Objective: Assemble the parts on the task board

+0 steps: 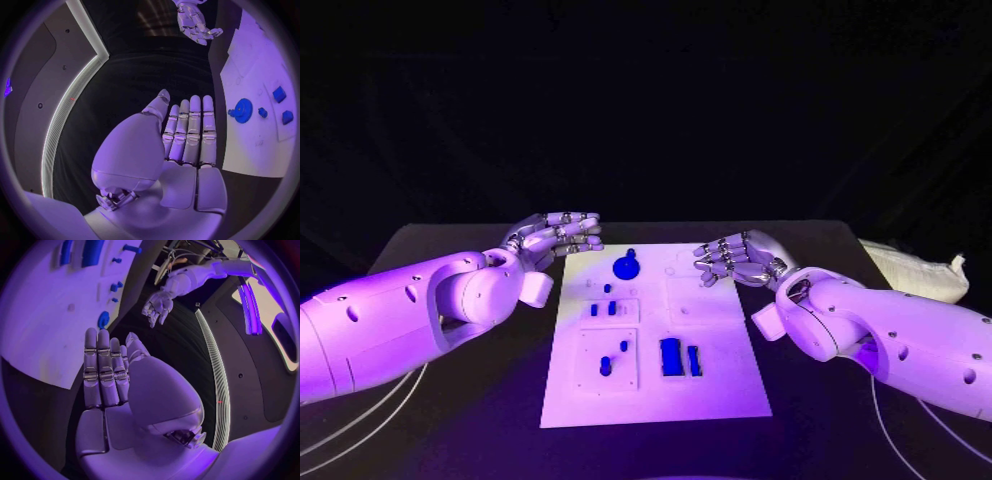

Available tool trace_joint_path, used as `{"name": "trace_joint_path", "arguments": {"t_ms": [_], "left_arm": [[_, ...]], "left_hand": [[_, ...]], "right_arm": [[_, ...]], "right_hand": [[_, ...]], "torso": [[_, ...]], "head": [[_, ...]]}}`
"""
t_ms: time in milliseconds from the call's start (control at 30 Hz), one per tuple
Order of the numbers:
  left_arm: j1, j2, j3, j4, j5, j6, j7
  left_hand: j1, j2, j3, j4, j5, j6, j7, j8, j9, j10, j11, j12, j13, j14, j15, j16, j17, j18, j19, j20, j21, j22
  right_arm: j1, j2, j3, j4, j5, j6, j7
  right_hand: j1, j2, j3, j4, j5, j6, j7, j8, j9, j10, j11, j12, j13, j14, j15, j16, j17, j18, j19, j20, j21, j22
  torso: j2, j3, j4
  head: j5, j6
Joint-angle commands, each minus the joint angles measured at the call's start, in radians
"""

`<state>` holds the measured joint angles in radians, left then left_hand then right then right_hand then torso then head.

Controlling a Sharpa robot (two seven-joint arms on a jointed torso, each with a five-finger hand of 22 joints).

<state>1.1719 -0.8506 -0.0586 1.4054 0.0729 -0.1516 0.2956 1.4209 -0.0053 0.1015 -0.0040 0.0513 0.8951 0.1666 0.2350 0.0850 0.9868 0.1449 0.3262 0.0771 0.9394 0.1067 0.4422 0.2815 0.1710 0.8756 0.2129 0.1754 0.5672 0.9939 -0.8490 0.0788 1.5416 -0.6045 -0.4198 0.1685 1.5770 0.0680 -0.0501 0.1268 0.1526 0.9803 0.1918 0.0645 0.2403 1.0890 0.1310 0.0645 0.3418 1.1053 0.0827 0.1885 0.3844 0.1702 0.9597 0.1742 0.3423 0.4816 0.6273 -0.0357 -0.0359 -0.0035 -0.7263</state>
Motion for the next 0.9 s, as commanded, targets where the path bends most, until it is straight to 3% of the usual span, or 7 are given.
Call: {"name": "trace_joint_path", "arguments": {"t_ms": [33, 367, 400, 733, 767, 800, 900], "left_arm": [[-0.012, 0.030, 0.001, -0.037, 0.056, -0.077, 0.105], [-0.051, 0.100, 0.002, -0.098, 0.099, -0.169, 0.177], [-0.048, 0.092, 0.001, -0.094, 0.063, -0.120, 0.113], [-0.063, 0.088, 0.013, -0.041, 0.036, -0.222, 0.136], [-0.066, 0.087, 0.015, -0.030, 0.030, -0.243, 0.141], [-0.070, 0.086, 0.018, -0.018, 0.023, -0.266, 0.146], [-0.084, 0.082, 0.029, 0.031, -0.003, -0.361, 0.167]], "left_hand": [[0.005, -0.005, 0.010, 0.001, 0.001, 0.014, -0.009, -0.030, -0.012, 0.023, 0.013, -0.068, -0.016, -0.020, 0.023, -0.109, -0.046, 0.006, -0.068, 0.033, -0.076, -0.072], [-0.004, -0.012, -0.011, 0.000, -0.002, 0.008, -0.023, -0.099, -0.021, -0.020, 0.030, -0.192, -0.015, -0.076, 0.046, -0.267, -0.132, 0.009, -0.206, 0.076, -0.115, -0.194], [-0.428, 0.005, -0.101, 0.004, -0.051, -0.264, -0.065, -0.138, -0.085, -0.307, -0.023, -0.229, -0.077, -0.333, -0.002, -0.316, -0.175, -0.051, -0.405, -0.011, -0.175, -0.303], [-0.721, 0.005, -0.101, 0.004, -0.051, -0.448, -0.095, -0.235, -0.085, -0.509, -0.057, -0.326, -0.077, -0.511, -0.031, -0.359, -0.210, -0.073, -0.548, -0.070, -0.175, -0.387], [-0.748, 0.005, -0.101, 0.004, -0.051, -0.466, -0.167, -0.235, -0.085, -0.527, -0.061, -0.326, -0.077, -0.528, -0.034, -0.362, -0.281, -0.073, -0.561, -0.075, -0.175, -0.394], [-0.774, 0.005, -0.101, 0.004, -0.051, -0.482, -0.167, -0.235, -0.085, -0.545, -0.064, -0.326, -0.077, -0.544, -0.107, -0.365, -0.281, -0.074, -0.573, -0.081, -0.175, -0.401], [-0.857, 0.005, -0.101, 0.004, -0.051, -0.535, -0.167, -0.235, -0.085, -0.602, -0.074, -0.326, -0.077, -0.595, -0.107, -0.442, -0.281, -0.084, -0.612, -0.098, -0.175, -0.422]], "right_arm": [[0.002, 0.039, 0.003, -0.080, 0.278, 0.038, 0.210], [0.003, 0.129, 0.012, -0.284, 0.441, 0.088, 0.281], [0.003, 0.124, 0.011, -0.271, 0.348, 0.046, 0.208], [0.017, 0.110, -0.012, -0.194, 0.414, -0.055, 0.244], [0.020, 0.107, -0.017, -0.178, 0.428, -0.077, 0.252], [0.023, 0.104, -0.022, -0.161, 0.442, -0.099, 0.261], [0.035, 0.091, -0.043, -0.092, 0.501, -0.191, 0.294]], "right_hand": [[-0.002, -0.005, 0.014, -0.002, -0.035, -0.003, 0.006, -0.003, -0.030, 0.001, 0.010, -0.002, -0.094, -0.026, 0.022, -0.081, -0.081, 0.011, -0.006, 0.027, -0.087, -0.075], [-0.100, -0.009, -0.025, -0.077, -0.103, -0.061, 0.026, -0.002, -0.118, -0.067, 0.046, -0.003, -0.266, -0.087, 0.067, -0.128, -0.255, 0.009, -0.014, 0.079, -0.273, -0.247], [-0.538, -0.068, 0.050, -0.127, -0.153, -0.334, -0.038, -0.065, -0.153, -0.370, -0.007, -0.065, -0.342, -0.388, 0.021, -0.189, -0.290, -0.051, -0.291, 0.003, -0.342, -0.312], [-0.848, -0.068, 0.050, -0.127, -0.153, -0.527, -0.083, -0.065, -0.240, -0.584, -0.042, -0.065, -0.342, -0.603, -0.008, -0.189, -0.384, -0.069, -0.496, -0.047, -0.342, -0.369], [-0.877, -0.068, 0.050, -0.127, -0.153, -0.544, -0.087, -0.065, -0.240, -0.604, -0.046, -0.065, -0.342, -0.623, -0.010, -0.189, -0.384, -0.079, -0.514, -0.052, -0.342, -0.373], [-0.896, -0.068, 0.050, -0.127, -0.153, -0.556, -0.090, -0.065, -0.240, -0.617, -0.048, -0.065, -0.342, -0.636, -0.012, -0.189, -0.384, -0.079, -0.526, -0.055, -0.342, -0.376], [-0.990, -0.068, 0.050, -0.127, -0.153, -0.614, -0.104, -0.065, -0.240, -0.682, -0.060, -0.065, -0.342, -0.701, -0.083, -0.189, -0.384, -0.089, -0.586, -0.072, -0.342, -0.391]], "torso": [[-0.031, -0.0031, -0.0044], [-0.065, -0.0011, 0.0040], [-0.052, -0.0026, 0.0003], [-0.081, 0.0329, 0.0333], [-0.082, 0.0348, 0.0350], [-0.083, 0.0356, 0.0358], [-0.083, 0.0357, 0.0359]], "head": [[0.003, 0.040], [-0.008, 0.105], [-0.008, 0.088], [0.003, 0.123], [0.003, 0.125], [0.003, 0.126], [0.003, 0.126]]}}
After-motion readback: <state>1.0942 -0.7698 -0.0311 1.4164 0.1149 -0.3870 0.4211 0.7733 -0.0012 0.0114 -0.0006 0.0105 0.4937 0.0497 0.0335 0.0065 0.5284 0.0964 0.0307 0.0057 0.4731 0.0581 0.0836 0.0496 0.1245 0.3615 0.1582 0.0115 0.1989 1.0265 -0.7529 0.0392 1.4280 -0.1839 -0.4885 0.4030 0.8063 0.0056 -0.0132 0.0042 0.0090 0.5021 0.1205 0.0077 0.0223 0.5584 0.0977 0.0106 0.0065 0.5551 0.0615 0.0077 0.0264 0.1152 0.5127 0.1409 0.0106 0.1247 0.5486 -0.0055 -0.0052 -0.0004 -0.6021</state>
